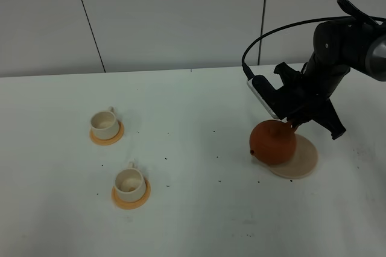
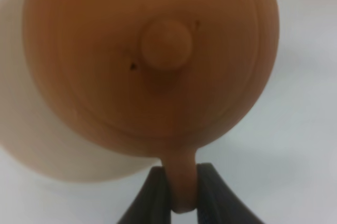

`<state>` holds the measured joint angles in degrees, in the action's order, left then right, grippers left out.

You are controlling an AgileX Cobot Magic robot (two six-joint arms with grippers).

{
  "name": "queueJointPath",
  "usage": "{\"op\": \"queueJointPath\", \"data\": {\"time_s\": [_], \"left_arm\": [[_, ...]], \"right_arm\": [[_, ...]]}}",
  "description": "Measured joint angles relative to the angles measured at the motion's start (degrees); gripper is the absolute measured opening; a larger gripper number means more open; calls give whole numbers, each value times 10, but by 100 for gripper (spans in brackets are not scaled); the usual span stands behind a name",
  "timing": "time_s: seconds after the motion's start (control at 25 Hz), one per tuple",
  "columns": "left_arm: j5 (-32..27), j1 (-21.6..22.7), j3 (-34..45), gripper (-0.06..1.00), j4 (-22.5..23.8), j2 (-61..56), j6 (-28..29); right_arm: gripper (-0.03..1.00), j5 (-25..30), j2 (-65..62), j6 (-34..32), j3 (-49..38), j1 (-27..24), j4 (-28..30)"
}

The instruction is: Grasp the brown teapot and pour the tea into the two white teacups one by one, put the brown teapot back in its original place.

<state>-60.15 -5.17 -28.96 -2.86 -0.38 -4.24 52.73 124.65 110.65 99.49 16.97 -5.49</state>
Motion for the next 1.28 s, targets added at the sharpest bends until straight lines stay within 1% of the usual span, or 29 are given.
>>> {"op": "queueJointPath", "data": {"time_s": [0.24,0.52,0.84,1.0,1.28], "left_arm": [[0,0,0,20,0,0,0],[0,0,0,20,0,0,0],[0,0,0,20,0,0,0],[0,0,0,20,0,0,0],[0,0,0,20,0,0,0]], "right_arm": [[10,5,0,-24,0,0,0],[10,27,0,-78,1,0,-2],[10,33,0,-128,1,0,-9],[10,52,0,-164,16,0,-12],[10,103,0,-224,44,0,-35]]}}
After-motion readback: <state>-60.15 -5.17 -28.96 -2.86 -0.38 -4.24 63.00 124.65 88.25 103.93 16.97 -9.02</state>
